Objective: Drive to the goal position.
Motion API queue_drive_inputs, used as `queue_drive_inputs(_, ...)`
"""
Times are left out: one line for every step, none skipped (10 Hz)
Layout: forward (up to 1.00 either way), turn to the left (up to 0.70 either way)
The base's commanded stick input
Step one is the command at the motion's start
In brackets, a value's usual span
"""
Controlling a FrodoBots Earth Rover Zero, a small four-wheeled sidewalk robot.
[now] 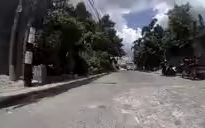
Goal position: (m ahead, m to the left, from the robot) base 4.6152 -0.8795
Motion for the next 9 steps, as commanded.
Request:
queue_drive_inputs(1.0,0.05)
queue_drive_inputs(1.0,0.05)
queue_drive_inputs(1.0,0.05)
queue_drive_inputs(1.0,0.05)
queue_drive_inputs(1.0,0.05)
queue_drive_inputs(1.0,0.05)
queue_drive_inputs(1.0,0.05)
queue_drive_inputs(1.0,0.05)
queue_drive_inputs(1.0,0.05)
